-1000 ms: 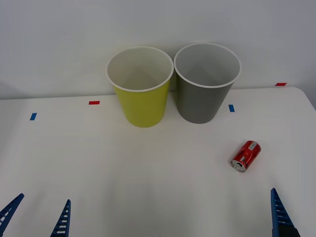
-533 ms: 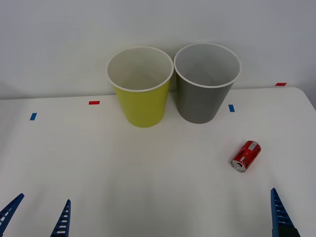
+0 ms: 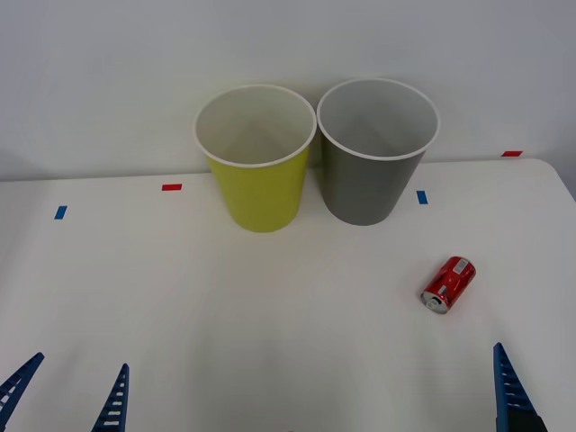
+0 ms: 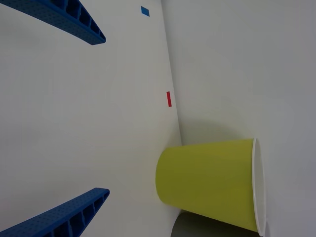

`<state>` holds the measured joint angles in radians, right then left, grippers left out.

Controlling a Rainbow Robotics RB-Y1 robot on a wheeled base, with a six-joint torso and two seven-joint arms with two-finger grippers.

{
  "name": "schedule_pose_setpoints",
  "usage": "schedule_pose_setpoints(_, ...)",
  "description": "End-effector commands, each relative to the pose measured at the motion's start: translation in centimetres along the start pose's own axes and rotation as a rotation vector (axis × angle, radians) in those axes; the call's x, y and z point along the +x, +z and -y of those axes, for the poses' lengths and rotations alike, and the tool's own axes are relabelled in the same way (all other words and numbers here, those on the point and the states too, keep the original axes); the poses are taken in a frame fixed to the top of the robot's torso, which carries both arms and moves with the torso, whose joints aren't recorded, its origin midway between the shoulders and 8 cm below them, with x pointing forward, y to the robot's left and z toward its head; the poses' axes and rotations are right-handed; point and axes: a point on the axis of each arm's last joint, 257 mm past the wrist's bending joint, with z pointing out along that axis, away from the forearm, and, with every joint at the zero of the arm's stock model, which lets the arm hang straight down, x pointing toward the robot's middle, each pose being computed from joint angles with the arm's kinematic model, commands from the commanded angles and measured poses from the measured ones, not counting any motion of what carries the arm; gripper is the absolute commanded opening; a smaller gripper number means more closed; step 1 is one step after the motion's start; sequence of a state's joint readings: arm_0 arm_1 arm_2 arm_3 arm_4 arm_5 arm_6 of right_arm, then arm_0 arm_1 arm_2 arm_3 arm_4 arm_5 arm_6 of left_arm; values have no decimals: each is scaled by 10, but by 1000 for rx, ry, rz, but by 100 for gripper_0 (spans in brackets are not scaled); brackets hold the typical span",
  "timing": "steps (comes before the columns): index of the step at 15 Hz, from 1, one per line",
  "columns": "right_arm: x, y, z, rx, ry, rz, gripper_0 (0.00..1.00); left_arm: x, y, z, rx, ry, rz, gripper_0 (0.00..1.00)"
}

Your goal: Put cans in the gray bin and PET bottles in the light green bin.

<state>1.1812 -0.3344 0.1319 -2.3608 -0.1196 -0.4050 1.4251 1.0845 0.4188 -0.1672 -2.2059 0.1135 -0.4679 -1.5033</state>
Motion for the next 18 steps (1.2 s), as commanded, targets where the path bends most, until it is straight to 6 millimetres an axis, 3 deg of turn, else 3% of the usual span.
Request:
schedule_pose_setpoints(1, 0, 0, 0, 0, 0, 0, 100, 0, 0, 0, 0, 0, 0, 100)
schedule_pose_setpoints(2, 23, -2, 2, 14, 13, -41, 100, 0, 0, 0, 0, 0, 0, 100)
schedule_pose_setpoints(10, 13, 7, -6, 7, 19, 18, 100, 0, 0, 0, 0, 0, 0, 100)
schedule_pose_setpoints(15, 23, 33, -9, 10, 59, -19, 100, 0, 0, 0, 0, 0, 0, 100)
schedule_pose_setpoints(18, 30, 43, 3, 40, 67, -53, 100, 0, 0, 0, 0, 0, 0, 100)
